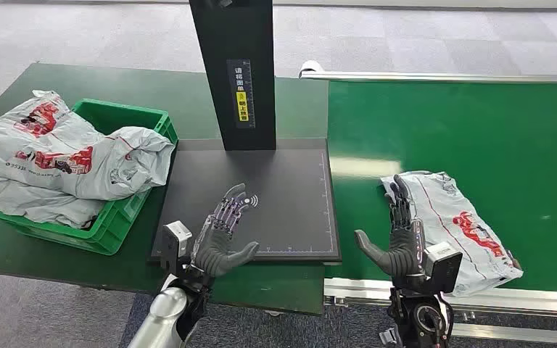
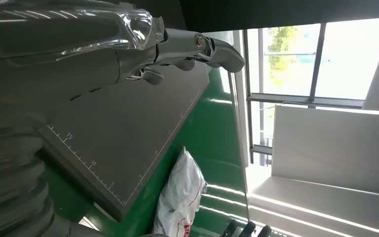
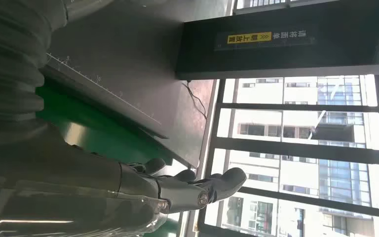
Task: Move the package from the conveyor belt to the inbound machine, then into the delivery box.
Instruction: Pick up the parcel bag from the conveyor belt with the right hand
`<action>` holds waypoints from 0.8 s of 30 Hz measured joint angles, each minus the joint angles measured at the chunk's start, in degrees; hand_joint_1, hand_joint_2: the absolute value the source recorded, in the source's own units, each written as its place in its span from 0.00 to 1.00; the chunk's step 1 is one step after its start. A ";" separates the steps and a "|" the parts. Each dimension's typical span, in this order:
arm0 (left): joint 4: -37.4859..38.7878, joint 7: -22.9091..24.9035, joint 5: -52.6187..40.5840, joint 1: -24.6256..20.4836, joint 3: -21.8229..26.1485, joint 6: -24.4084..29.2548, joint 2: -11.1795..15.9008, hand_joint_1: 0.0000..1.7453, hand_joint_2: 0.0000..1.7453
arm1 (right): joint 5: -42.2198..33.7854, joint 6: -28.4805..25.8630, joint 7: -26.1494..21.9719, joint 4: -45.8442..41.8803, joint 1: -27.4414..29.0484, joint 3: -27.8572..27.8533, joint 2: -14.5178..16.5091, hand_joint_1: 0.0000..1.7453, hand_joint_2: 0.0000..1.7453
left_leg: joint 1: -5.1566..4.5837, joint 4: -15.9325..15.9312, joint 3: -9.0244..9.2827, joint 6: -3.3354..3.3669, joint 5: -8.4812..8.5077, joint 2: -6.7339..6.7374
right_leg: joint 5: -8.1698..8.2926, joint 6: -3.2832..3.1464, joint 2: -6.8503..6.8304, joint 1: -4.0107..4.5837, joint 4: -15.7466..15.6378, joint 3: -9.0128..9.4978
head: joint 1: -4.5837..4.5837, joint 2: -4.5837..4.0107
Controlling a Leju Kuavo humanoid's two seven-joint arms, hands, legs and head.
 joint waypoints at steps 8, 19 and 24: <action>0.04 -0.51 0.50 0.00 -0.02 0.60 0.01 0.00 1.00 | 2.57 -3.19 0.49 0.00 0.00 -0.02 -0.08 0.00 1.00 | 0.00 0.00 0.00 0.00 0.00 0.00 | 0.00 0.00 0.00 0.00 0.00 0.00 | 0.01 -0.01; 0.04 -0.55 0.60 0.01 -0.02 1.13 0.04 0.00 1.00 | 9.89 -11.70 4.48 0.00 -0.20 -0.44 -0.66 0.00 1.00 | 0.00 0.00 0.00 0.00 0.00 0.00 | 0.00 0.00 0.00 0.00 0.00 0.00 | 0.00 -0.01; -0.39 0.03 0.80 0.49 0.00 1.91 0.19 0.00 1.00 | 22.92 -23.54 12.52 0.56 -2.51 -3.71 -3.30 0.00 1.00 | -0.01 0.01 -0.01 0.00 0.00 0.00 | 0.01 0.01 -0.01 -0.02 0.00 0.03 | 0.01 0.00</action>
